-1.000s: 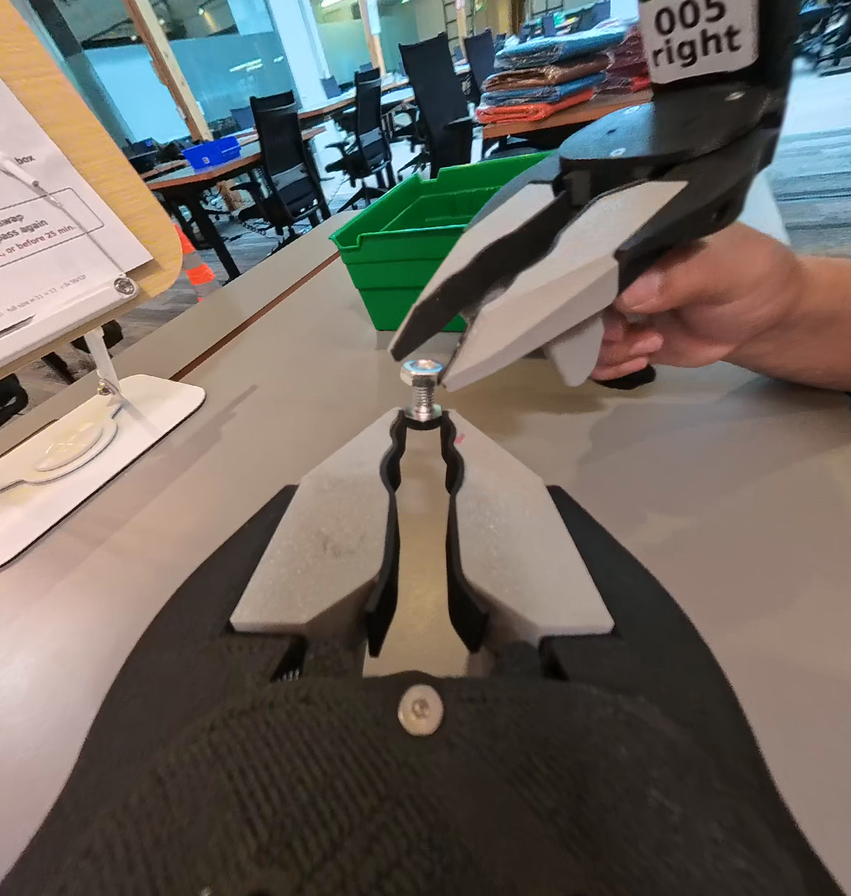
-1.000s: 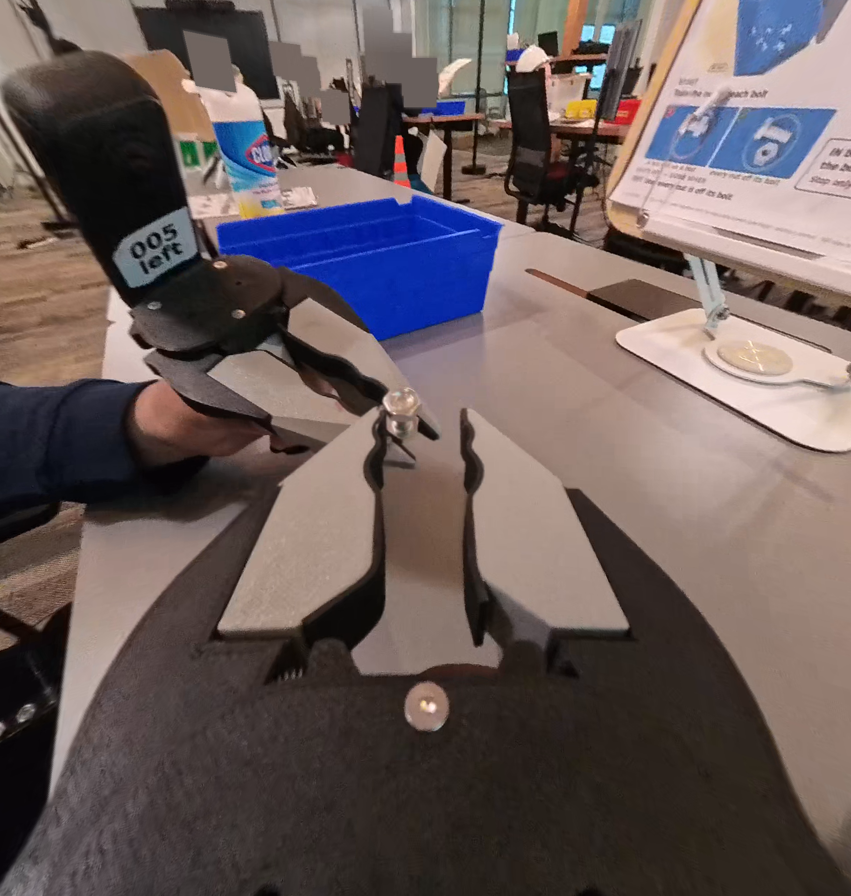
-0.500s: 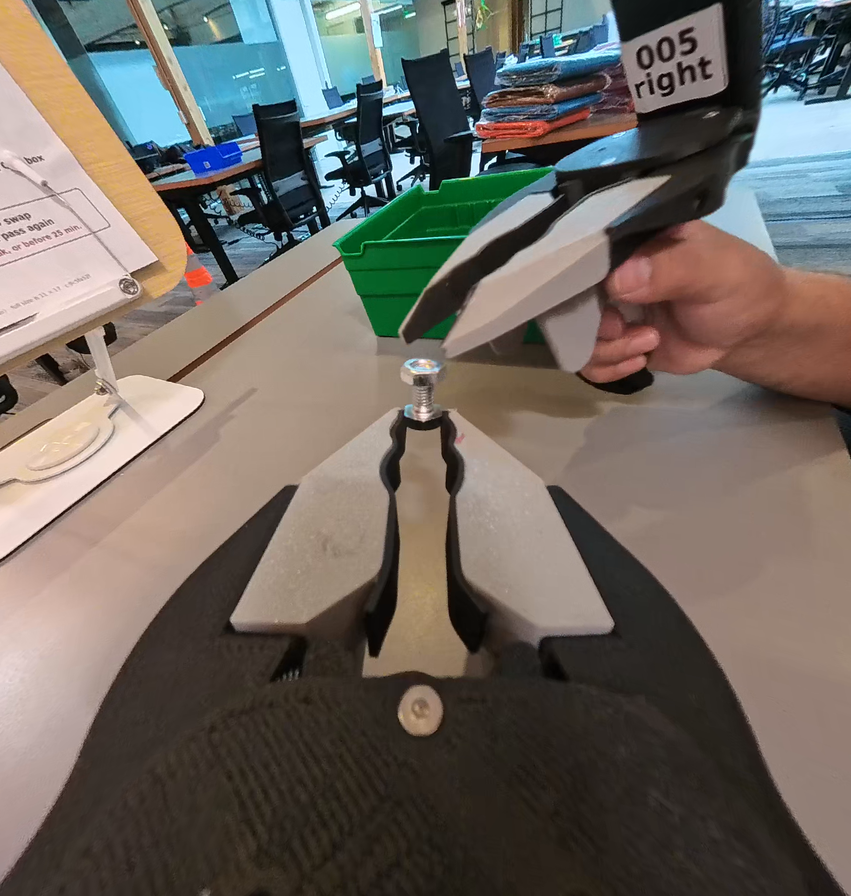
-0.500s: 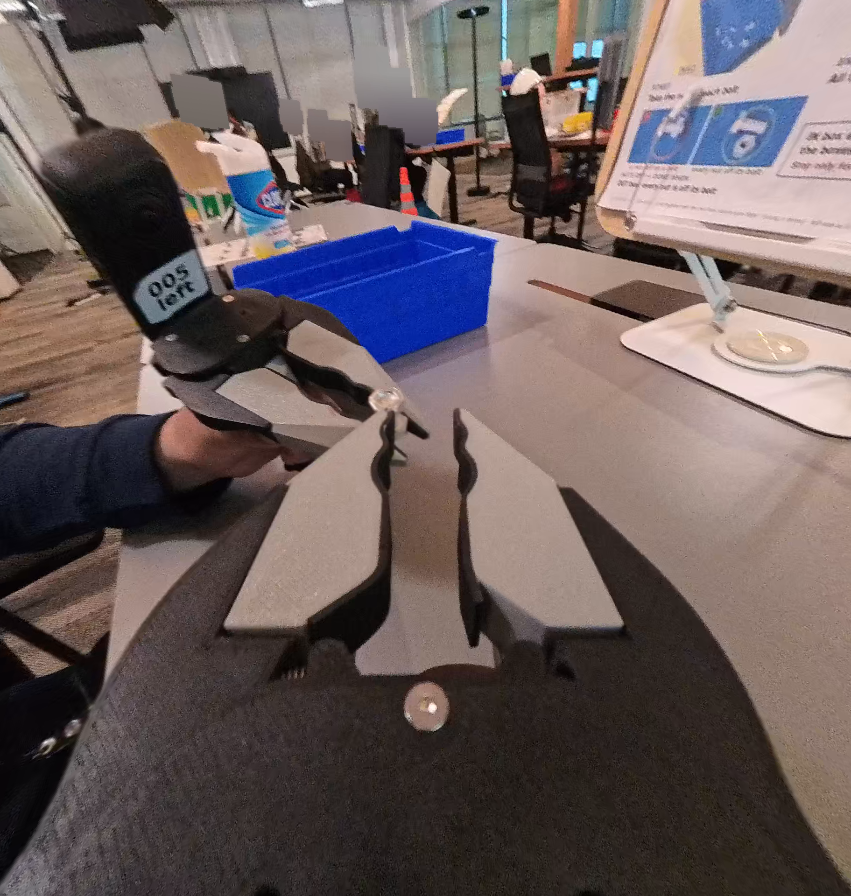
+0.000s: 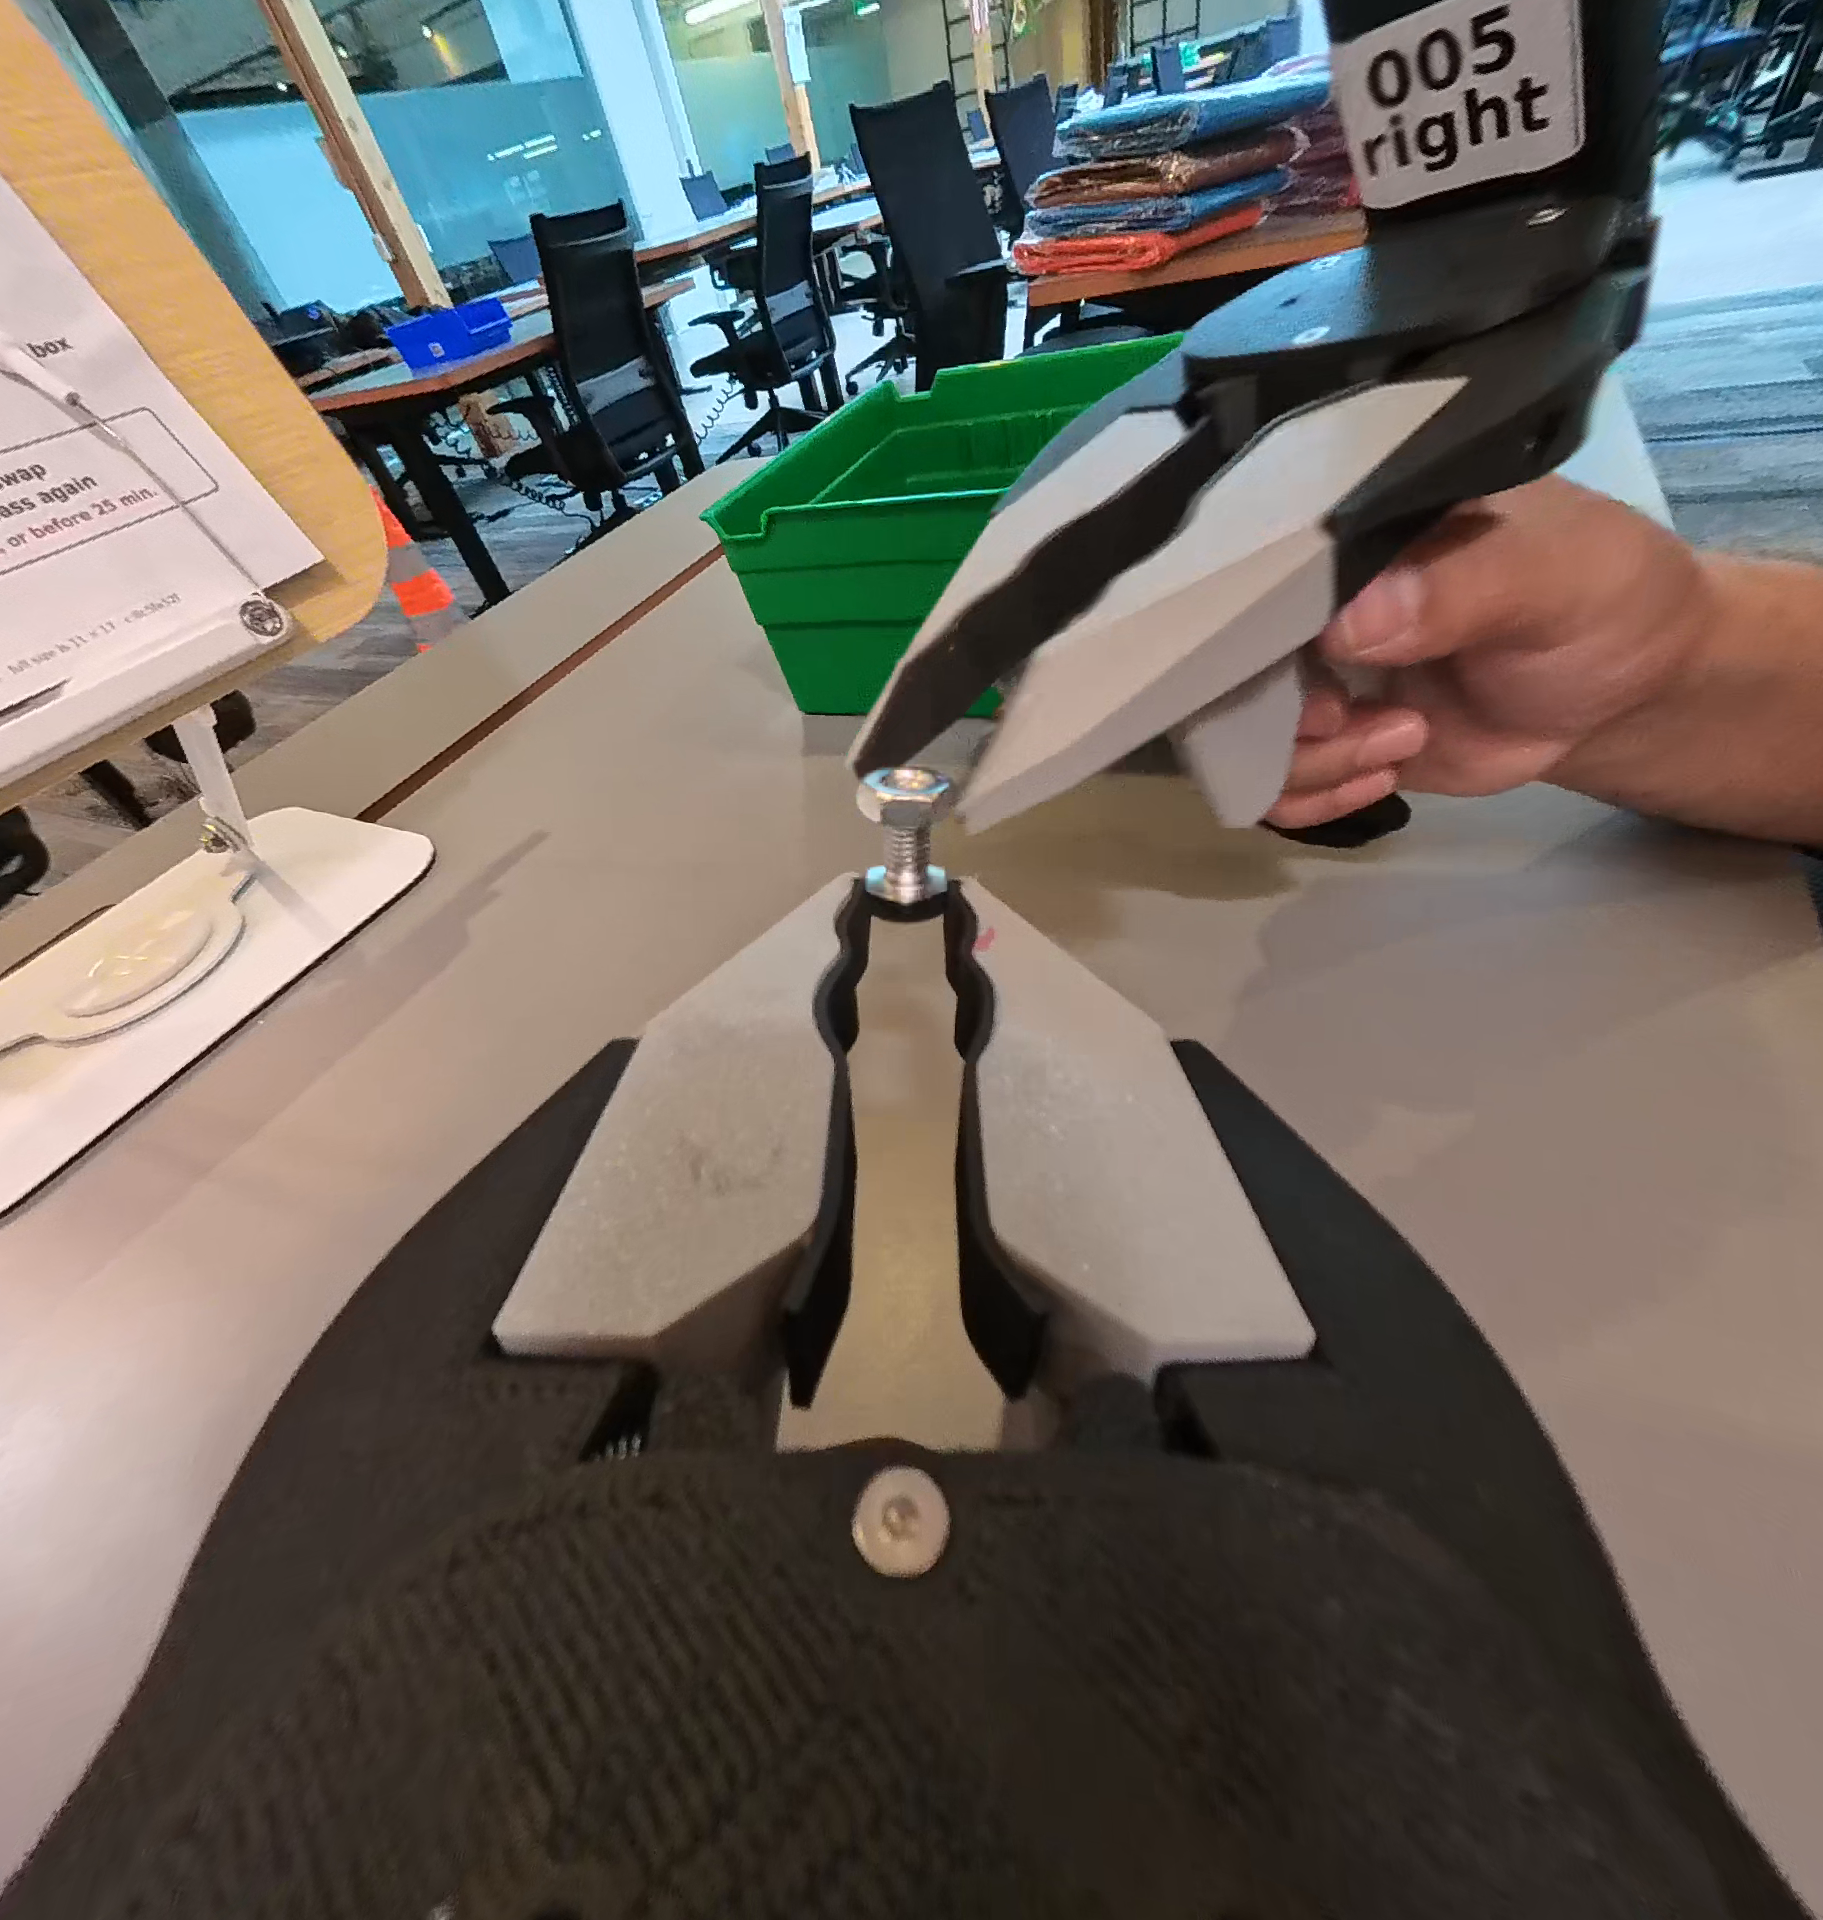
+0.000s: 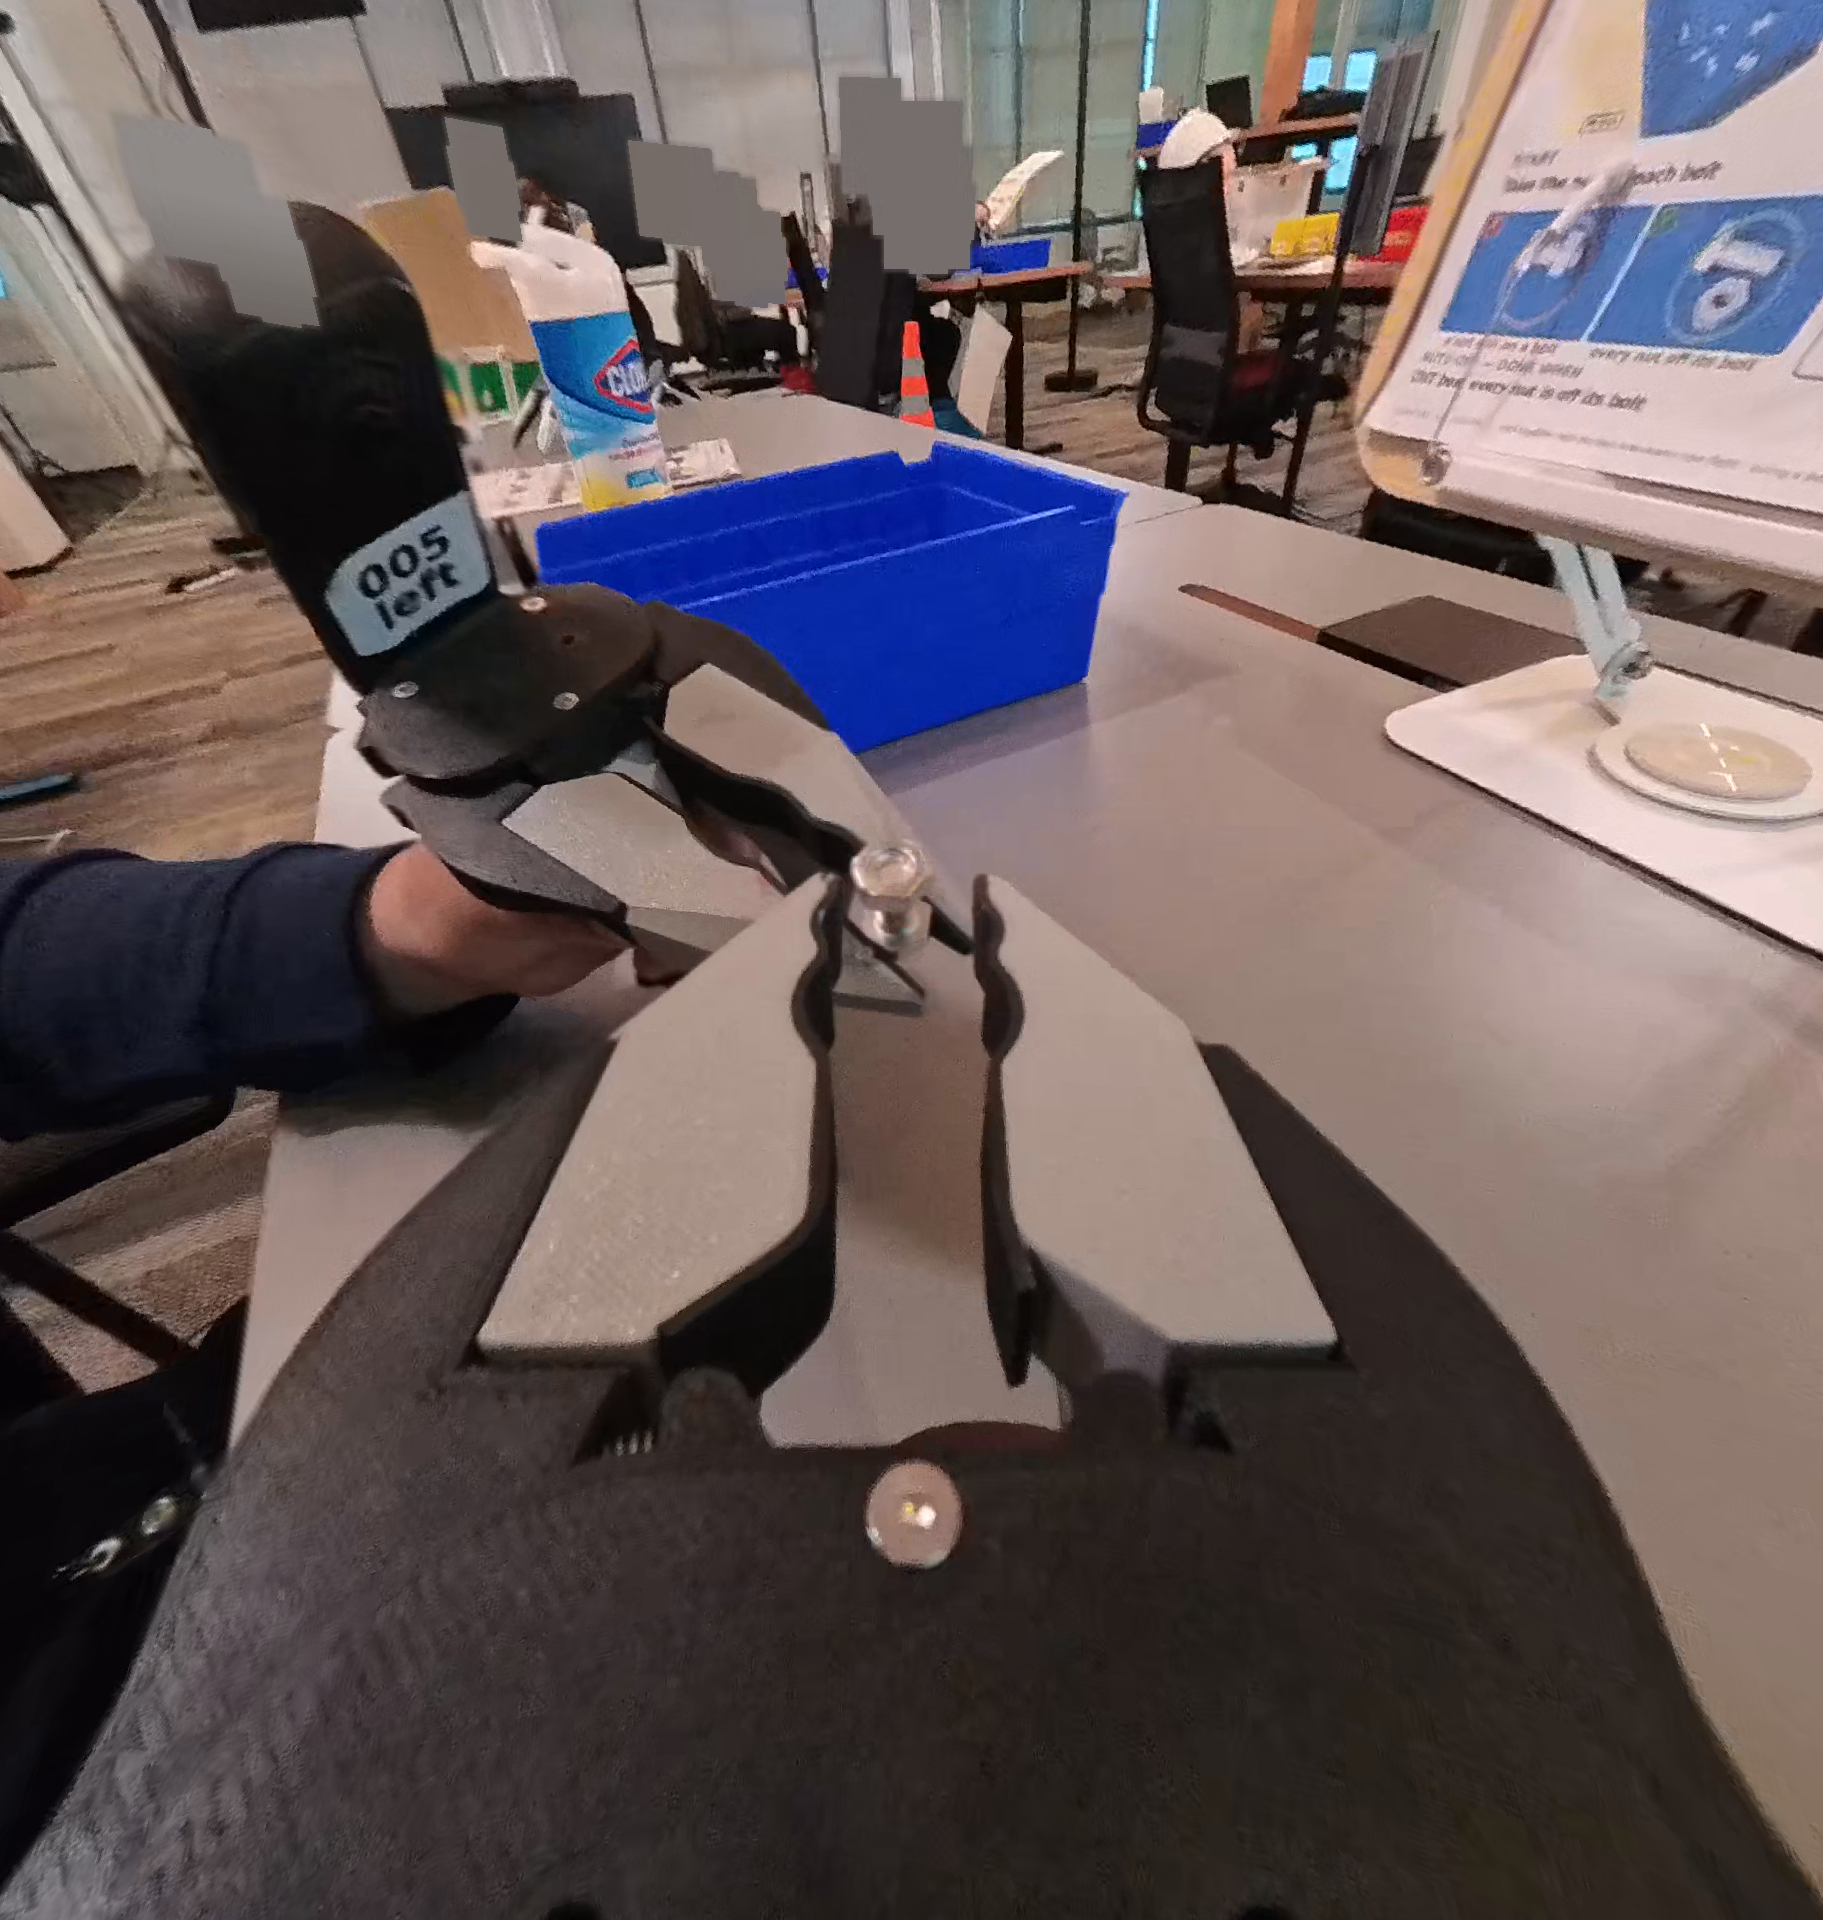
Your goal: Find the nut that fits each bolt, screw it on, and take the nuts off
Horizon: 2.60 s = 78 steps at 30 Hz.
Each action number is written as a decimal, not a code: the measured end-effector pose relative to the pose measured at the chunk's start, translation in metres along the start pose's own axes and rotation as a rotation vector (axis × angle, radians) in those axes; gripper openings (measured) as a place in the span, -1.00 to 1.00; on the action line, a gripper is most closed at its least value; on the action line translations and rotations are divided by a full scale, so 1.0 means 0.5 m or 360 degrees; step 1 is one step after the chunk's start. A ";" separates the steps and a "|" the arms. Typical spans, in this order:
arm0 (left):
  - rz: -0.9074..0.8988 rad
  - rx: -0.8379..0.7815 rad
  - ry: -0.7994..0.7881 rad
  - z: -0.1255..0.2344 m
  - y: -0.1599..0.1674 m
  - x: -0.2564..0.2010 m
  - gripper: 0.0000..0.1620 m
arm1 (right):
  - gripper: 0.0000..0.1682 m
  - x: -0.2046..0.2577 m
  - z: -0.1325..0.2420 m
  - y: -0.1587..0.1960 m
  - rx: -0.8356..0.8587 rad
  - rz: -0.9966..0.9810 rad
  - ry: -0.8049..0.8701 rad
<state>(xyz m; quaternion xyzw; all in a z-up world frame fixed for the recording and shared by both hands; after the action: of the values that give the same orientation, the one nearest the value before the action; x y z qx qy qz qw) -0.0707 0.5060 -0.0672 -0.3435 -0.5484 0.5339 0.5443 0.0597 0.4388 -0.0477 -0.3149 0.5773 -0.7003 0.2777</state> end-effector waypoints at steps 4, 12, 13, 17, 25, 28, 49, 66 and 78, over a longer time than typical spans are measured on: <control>0.0035 -0.0008 -0.0001 0.002 0.000 0.006 -0.85 | -0.80 -0.027 0.018 0.001 -0.0036 -0.0113 0.0102; 0.0001 0.0005 -0.0012 0.000 0.001 0.001 -0.85 | -0.73 -0.005 0.001 -0.008 0.0044 0.0049 0.0065; 0.0002 0.0016 -0.0028 0.000 0.002 0.004 -0.85 | -0.71 -0.014 0.006 -0.008 0.0046 0.0014 0.0103; 0.0027 -0.0009 -0.0012 0.002 -0.001 0.007 -0.85 | -0.75 -0.025 0.030 -0.019 -0.0063 -0.0057 0.0077; 0.0003 0.0011 -0.0017 -0.001 0.002 0.002 -0.85 | -0.66 -0.012 0.010 -0.015 0.0052 0.0022 0.0112; 0.0034 -0.0009 -0.0018 0.003 0.000 0.008 -0.85 | -0.75 -0.028 0.026 -0.016 -0.0005 -0.0042 0.0155; 0.0012 0.0006 -0.0015 -0.001 0.002 0.004 -0.85 | -0.73 0.000 0.007 -0.004 -0.0047 -0.0001 0.0016; 0.0010 0.0005 -0.0018 -0.002 0.002 0.004 -0.85 | -0.73 0.004 0.004 -0.005 -0.0045 -0.0001 -0.0018; 0.0015 -0.0004 -0.0026 0.000 0.001 0.005 -0.85 | -0.75 -0.011 0.011 0.000 -0.0031 -0.0055 0.0060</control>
<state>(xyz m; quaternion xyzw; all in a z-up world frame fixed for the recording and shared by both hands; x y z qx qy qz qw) -0.0712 0.5087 -0.0670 -0.3424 -0.5519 0.5386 0.5367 0.0674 0.4394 -0.0477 -0.3144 0.5836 -0.7051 0.2516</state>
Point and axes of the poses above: each gripper's, where its closed fingertips meet, z back along the fingers, y out of its underside, x = y × z across the jaws, the point moved 9 cm from there along z, back along the fingers, and after that the axes turned 12 degrees about -y, right-handed, at the moved point
